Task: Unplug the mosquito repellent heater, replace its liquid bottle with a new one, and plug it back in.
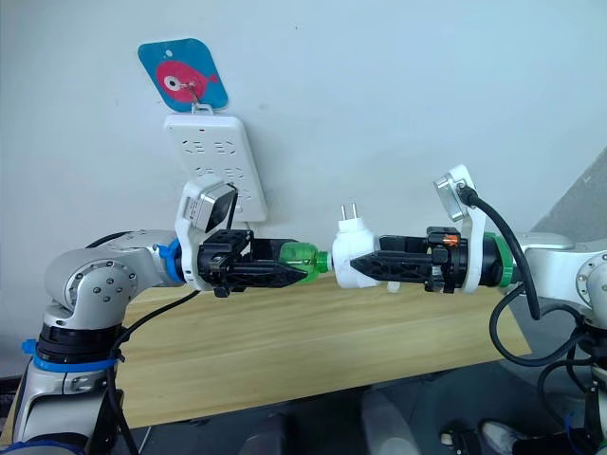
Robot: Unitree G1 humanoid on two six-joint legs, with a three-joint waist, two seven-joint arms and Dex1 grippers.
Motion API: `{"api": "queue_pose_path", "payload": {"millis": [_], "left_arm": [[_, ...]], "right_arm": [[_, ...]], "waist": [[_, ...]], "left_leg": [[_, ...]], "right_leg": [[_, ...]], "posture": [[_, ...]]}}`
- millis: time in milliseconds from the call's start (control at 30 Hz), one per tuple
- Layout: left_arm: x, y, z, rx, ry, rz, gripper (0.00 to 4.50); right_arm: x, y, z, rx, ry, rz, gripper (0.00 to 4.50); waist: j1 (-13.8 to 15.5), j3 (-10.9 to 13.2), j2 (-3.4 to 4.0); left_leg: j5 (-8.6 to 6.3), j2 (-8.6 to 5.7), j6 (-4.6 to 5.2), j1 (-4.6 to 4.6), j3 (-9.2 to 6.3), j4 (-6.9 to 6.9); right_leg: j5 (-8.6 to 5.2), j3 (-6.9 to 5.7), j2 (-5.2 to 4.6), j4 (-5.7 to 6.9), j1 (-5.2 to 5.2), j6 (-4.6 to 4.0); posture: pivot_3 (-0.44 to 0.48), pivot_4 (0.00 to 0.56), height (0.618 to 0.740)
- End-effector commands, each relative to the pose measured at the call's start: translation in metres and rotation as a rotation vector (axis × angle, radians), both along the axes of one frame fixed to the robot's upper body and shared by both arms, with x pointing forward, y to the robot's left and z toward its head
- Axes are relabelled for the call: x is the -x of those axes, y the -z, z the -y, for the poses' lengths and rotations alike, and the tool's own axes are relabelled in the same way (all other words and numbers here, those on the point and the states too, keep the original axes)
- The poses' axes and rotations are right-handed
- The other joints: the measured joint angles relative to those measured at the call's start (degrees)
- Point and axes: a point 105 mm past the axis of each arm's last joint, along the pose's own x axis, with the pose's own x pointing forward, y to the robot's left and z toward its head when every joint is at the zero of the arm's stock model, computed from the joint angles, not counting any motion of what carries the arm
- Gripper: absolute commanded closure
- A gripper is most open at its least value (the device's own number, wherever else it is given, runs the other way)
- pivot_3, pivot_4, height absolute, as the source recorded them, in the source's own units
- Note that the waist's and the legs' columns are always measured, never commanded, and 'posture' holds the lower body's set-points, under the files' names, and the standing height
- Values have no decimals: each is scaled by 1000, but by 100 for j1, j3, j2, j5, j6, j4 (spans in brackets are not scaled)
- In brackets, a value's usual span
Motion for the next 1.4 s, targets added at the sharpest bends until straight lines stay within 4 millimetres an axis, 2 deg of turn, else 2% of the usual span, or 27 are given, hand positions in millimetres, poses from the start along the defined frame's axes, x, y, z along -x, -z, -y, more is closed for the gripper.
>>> {"api": "queue_pose_path", "payload": {"millis": [33, 167, 267, 367, 700, 833, 1067, 1400], "left_arm": [[5, -13, 3, 28, 31, 68, 2221], [5, -13, 3, 28, 31, 68, 2221], [1, -10, 13, 52, -4, 104, 2221], [0, -8, 16, 52, -15, 125, 2221], [2, -6, 16, 44, 0, 138, 2221], [3, -4, 19, 22, 28, 170, 2221], [2, -1, 24, -10, 64, 237, 2221], [-2, -4, 30, 46, 20, 238, 2221]], "right_arm": [[1, -4, 3, 3, 8, 24, 1494], [1, -4, 3, 3, 8, 24, 1494], [10, -11, -17, -61, -47, 34, 1494], [13, -14, -23, -94, -57, 20, 1494], [11, -13, -26, -81, -38, 10, 1494], [12, -8, -29, -16, -59, 29, 1494], [16, -10, -28, 54, -123, 48, 1494], [14, -3, -32, 81, -113, 13, 1494]], "waist": [[-1, 0, 0], [0, 0, 0], [0, -2, 0], [-3, -4, -1], [-1, -6, 0], [-1, -7, 1], [-5, -8, 1], [-6, -8, 1]], "left_leg": [[0, 0, 0, 0, 0, 0], [0, 0, 0, 0, 0, 0], [0, 0, 0, 1, -1, 0], [0, 0, 0, 1, 0, 1], [0, 0, 0, 1, 0, 1], [0, 0, 0, 1, 0, 1], [0, -1, 0, 1, 0, 1], [0, 0, 0, 1, 0, 1]], "right_leg": [[0, 0, 0, 0, 0, 0], [0, 0, 0, 0, 0, 0], [0, 0, 0, 0, 1, 0], [0, 1, 0, 1, 1, 0], [0, 1, 0, 3, 0, 0], [0, 1, 0, 3, 0, 0], [0, 0, 0, 2, 1, 0], [0, 1, 0, 3, 1, 0]], "posture": [[-160, 122, 736], [-160, 122, 736], [-159, 124, 736], [-159, 124, 736], [-158, 122, 736], [-163, 122, 736], [-175, 120, 736], [-169, 119, 736]]}}
